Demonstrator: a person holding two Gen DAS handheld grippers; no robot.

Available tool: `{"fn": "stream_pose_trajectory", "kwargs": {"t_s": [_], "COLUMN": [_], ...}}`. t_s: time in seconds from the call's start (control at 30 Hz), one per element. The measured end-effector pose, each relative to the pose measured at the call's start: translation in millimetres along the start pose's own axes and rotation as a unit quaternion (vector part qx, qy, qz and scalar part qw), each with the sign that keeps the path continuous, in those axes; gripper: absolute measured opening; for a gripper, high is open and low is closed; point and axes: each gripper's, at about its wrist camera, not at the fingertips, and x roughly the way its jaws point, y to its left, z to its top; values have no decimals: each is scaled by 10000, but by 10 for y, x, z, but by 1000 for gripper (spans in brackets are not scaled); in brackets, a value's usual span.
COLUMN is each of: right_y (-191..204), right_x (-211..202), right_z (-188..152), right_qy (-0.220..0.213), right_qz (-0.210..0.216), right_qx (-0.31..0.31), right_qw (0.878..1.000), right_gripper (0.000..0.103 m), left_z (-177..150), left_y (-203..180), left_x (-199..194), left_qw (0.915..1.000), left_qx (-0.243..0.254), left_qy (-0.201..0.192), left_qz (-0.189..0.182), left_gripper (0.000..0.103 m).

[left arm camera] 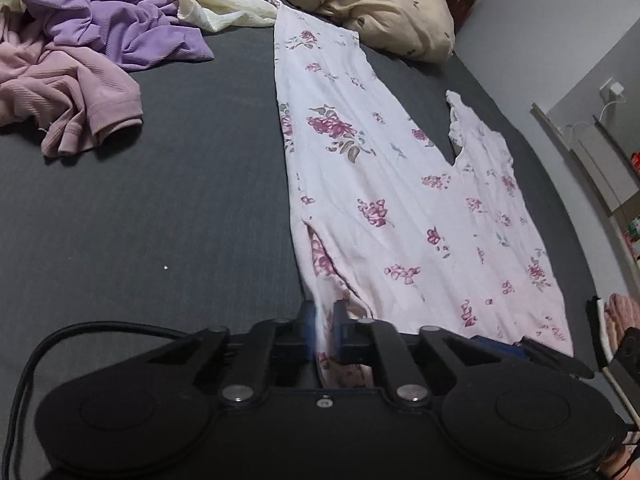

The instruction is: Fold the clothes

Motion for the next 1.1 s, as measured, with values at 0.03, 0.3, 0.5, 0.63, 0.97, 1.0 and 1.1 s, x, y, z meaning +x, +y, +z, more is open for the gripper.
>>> {"fn": "stream_pose_trajectory", "kwargs": {"t_s": [0.03,0.3,0.5,0.63,0.97,1.0,1.1], "right_y": [-1,-107,-149,-254,-840,-867,-939], "right_x": [-1,-33,-333,-572,-973,-1011,-1088], "right_z": [1,52,158,222,285,286,282], "right_qy": [-3,-72,-331,-494,-946,-992,-1042], "right_qz": [2,109,38,-534,-1307,-1344,-1404], "right_qx": [13,280,275,296,1669,1711,1829], "right_qw": [10000,9995,9991,9969,9727,9710,9674], "right_gripper": [91,91,91,91,91,91,91], "left_z": [2,21,-32,-244,-919,-924,-929], "left_y": [-10,-62,-63,-80,-893,-902,-914], "left_x": [-24,-89,-209,-430,-285,-249,-158], "left_qw": [9999,9960,9987,9997,9785,9788,9792], "left_qx": [32,378,246,175,2028,2011,1973], "left_qy": [48,387,223,159,300,303,316], "left_qz": [109,714,379,14,208,237,364], "left_gripper": [4,4,31,32,25,25,14]}}
